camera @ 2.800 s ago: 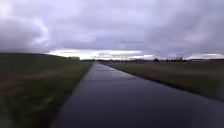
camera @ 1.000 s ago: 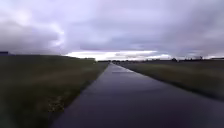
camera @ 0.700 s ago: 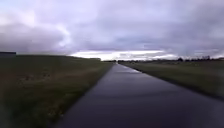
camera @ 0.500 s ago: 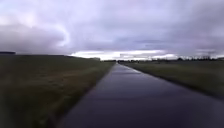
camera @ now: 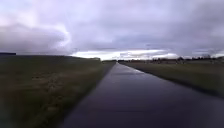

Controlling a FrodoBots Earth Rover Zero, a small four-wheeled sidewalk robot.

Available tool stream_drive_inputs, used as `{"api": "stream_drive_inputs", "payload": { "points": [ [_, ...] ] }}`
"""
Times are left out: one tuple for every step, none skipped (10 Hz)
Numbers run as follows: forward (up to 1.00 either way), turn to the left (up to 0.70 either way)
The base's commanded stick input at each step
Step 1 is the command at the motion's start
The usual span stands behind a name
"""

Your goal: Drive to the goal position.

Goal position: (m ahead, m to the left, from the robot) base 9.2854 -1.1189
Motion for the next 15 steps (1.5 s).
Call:
{"api": "stream_drive_inputs", "payload": {
  "points": [
    [0.70,0.00],
    [0.70,-0.12],
    [0.70,-0.25],
    [0.70,-0.06],
    [0.70,0.00],
    [0.70,0.00],
    [0.70,0.00],
    [0.70,0.00],
    [0.70,-0.08],
    [0.70,-0.27],
    [0.70,-0.27],
    [0.70,-0.27],
    [0.70,-0.27],
    [0.70,-0.27],
    [0.70,-0.27]
  ]
}}
